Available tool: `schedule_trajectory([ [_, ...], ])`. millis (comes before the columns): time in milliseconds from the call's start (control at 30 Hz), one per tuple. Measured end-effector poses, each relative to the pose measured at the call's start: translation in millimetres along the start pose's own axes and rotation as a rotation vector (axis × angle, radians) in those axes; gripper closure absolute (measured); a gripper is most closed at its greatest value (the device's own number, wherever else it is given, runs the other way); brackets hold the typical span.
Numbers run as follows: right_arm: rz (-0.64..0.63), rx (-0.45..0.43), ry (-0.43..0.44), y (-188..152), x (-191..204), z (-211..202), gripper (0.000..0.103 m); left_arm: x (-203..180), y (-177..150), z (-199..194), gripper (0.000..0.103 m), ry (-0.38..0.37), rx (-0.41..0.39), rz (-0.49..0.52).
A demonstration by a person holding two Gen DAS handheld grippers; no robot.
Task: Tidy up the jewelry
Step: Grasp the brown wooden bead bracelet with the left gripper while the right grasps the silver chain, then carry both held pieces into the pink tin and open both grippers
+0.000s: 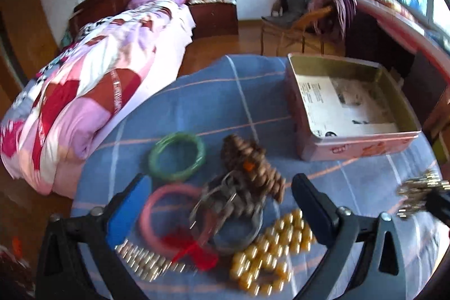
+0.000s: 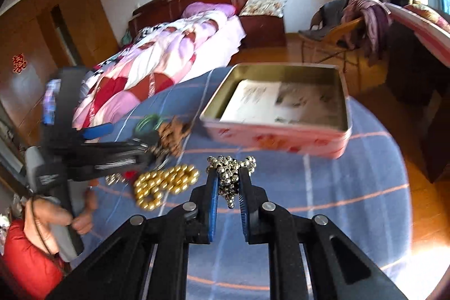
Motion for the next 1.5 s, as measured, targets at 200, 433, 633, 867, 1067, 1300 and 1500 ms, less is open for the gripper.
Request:
schedule_trajectory([
  [200, 0.019, 0.015, -0.005, 3, -9, 14, 0.09, -9, 4, 44, 0.05, -0.053, 0.135, 0.029],
  [433, 0.037, 0.006, -0.008, 10, -21, 21, 0.09, 7, 5, 19, 0.069, -0.229, 0.043, -0.08],
  [633, 0.048, -0.035, 0.002, 26, -25, 17, 0.09, 22, 20, -55, 0.069, -0.35, -0.21, -0.162],
  [867, 0.072, -0.136, 0.019, 80, -30, 8, 0.09, -5, 77, -78, 0.068, -0.42, -0.339, -0.123],
  [1067, 0.087, -0.112, -0.023, 110, -45, 57, 0.09, -50, 110, -18, 0.068, -0.447, -0.252, -0.085],
  [1300, 0.155, -0.039, -0.058, 96, -72, 97, 0.089, -89, 101, 29, 0.068, -0.457, -0.129, -0.076],
  [1500, 0.163, -0.032, -0.063, 93, -84, 101, 0.088, -80, 94, 31, 0.03, -0.368, -0.081, -0.073],
])
Point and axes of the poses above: each gripper's, at about its wrist camera, not at the fingertips, and z roughly the way its jaws point, x to its left, y to its top, the point moved 4 cm from there along z, roughly the way its jaws point, and after that the axes turned 12 degrees about z, right-handed, at the moved point
